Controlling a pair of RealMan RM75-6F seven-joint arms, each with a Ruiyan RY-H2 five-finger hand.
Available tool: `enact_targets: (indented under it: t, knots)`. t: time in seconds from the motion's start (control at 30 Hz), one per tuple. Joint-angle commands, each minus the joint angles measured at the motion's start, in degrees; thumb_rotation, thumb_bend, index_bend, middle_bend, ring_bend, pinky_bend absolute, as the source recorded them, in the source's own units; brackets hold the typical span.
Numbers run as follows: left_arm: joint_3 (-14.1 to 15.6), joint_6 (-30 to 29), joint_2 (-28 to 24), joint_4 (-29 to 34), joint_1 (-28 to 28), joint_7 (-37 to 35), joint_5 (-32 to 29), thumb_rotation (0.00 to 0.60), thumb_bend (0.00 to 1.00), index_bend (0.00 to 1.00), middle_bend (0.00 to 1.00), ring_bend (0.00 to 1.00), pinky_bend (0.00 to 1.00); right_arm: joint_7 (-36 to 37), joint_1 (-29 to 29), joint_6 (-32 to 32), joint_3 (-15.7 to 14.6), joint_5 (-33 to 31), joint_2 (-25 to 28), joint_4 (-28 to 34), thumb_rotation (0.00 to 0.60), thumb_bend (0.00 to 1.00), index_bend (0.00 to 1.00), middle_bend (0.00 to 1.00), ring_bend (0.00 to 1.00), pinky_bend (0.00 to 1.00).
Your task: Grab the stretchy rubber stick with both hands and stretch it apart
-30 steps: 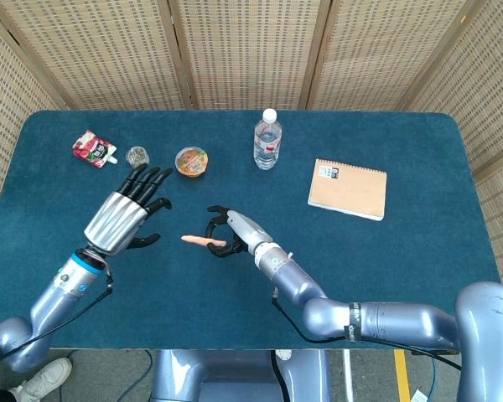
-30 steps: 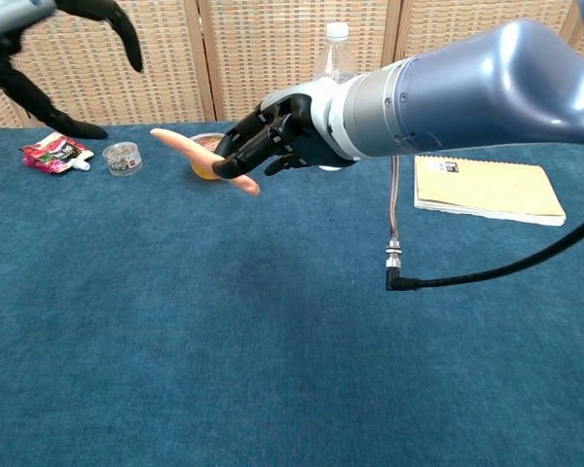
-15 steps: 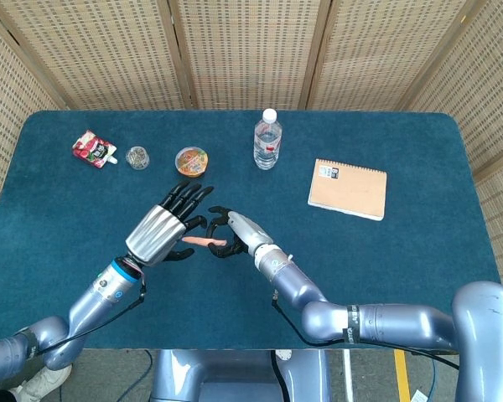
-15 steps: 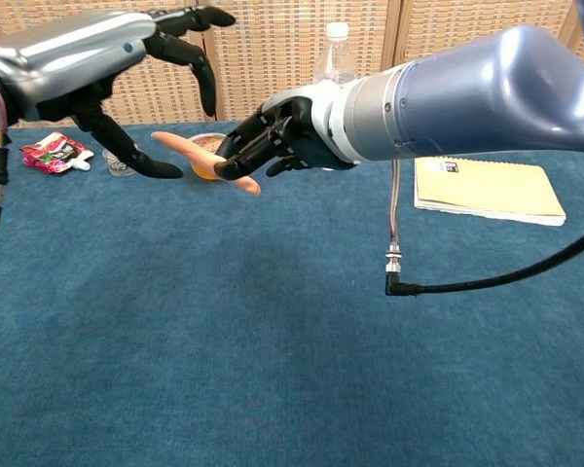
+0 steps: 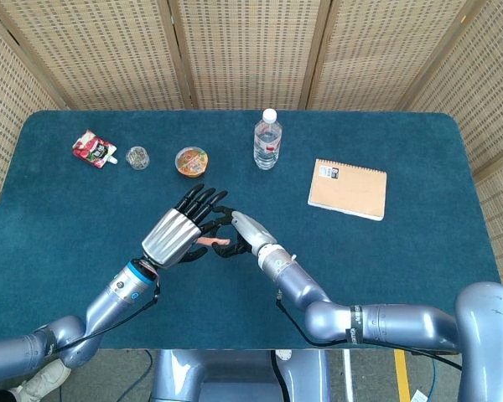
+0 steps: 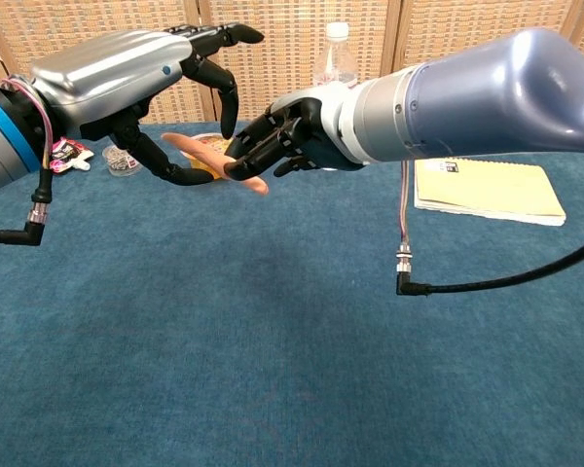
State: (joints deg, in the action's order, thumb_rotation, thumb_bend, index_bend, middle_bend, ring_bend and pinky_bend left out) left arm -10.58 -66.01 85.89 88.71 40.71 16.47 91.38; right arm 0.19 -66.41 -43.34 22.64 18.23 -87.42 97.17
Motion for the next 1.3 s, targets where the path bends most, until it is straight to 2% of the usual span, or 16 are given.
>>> enact_targets:
  t: [0.03,0.43,1.3]
  knots:
    - [0.1,-0.4,0.1,-0.5,0.1,0.5,0.1,0.600,0.23,0.52,0.00,0.00,0.00,0.1,0.2,0.1,-0.2,0.2,0.2,0.0,0.600,0.62,0.65,0.17,0.00,0.00]
    - [0.5,-0.5,1.2,-1.5,0.7,0.9,-0.9,0.600,0.29,0.54,0.00,0.00,0.00,0.9,0.9,0.6,-0.4,1.2,1.2,0.4,0.600,0.63,0.66,0.18,0.00,0.00]
    - [0.4,-0.6,3.1,-2.1,1.9,1.7,-3.0,0.600,0.35,0.57,0.00,0.00,0.00,2.8,1.6,2.3,-0.9,2.4,1.7,-0.3,0.600,0.63,0.66,0.18,0.00,0.00]
